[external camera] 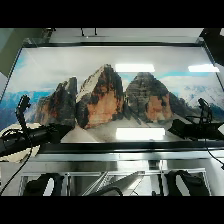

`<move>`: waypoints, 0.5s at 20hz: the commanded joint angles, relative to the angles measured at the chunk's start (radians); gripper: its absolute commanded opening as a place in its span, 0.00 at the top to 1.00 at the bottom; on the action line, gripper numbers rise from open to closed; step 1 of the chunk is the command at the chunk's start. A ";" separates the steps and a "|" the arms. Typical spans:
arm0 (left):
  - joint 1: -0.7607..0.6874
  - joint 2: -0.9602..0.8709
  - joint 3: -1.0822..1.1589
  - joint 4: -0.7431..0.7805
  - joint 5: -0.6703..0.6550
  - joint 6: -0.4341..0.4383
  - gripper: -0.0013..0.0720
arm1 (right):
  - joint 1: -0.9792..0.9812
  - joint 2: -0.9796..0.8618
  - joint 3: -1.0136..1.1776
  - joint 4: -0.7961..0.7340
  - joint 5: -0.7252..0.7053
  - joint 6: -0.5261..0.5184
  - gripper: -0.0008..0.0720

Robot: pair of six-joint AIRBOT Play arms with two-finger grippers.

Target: Fold the shirts.

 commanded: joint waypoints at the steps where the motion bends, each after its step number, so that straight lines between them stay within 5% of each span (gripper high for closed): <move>1: 0.001 0.001 0.000 0.000 0.000 0.000 0.96 | 0.001 0.001 0.000 0.000 0.000 0.000 0.95; 10: 0.001 0.001 0.000 -0.006 0.001 0.000 0.96 | 0.001 0.001 0.000 0.000 0.000 0.000 0.95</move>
